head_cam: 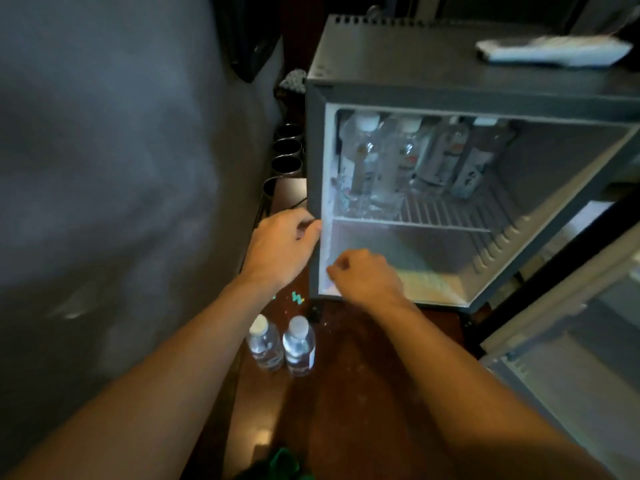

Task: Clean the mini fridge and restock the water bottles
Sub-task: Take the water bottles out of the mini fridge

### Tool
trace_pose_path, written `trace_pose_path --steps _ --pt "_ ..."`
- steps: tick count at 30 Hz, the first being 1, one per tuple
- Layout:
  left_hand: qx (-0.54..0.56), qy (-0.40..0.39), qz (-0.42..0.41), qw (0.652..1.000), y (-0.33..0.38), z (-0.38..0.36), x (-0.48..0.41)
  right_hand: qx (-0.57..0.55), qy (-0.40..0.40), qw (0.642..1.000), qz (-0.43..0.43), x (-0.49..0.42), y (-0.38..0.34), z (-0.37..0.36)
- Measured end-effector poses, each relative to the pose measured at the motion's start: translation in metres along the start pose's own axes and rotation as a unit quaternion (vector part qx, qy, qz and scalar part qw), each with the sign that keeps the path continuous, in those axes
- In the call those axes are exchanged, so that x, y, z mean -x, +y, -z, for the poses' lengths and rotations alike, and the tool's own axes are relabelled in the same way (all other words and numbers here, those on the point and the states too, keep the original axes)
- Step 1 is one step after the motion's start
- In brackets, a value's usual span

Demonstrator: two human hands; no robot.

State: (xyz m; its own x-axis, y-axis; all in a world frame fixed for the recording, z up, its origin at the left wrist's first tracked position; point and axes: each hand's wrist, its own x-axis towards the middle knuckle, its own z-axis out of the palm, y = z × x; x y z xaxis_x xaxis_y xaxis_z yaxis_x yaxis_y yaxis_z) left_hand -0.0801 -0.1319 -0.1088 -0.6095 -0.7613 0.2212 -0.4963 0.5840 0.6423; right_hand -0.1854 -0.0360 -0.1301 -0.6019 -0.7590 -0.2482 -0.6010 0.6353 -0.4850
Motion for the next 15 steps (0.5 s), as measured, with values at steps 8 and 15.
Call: trace_pose_path --steps 8,15 --pt "0.075 0.024 0.042 0.996 0.089 -0.026 -0.084 -0.163 0.266 0.949 0.046 -0.047 0.006 0.111" --pt "0.036 0.058 0.083 0.994 0.100 -0.045 -0.123 -0.199 0.215 0.955 0.041 -0.097 0.003 0.118"
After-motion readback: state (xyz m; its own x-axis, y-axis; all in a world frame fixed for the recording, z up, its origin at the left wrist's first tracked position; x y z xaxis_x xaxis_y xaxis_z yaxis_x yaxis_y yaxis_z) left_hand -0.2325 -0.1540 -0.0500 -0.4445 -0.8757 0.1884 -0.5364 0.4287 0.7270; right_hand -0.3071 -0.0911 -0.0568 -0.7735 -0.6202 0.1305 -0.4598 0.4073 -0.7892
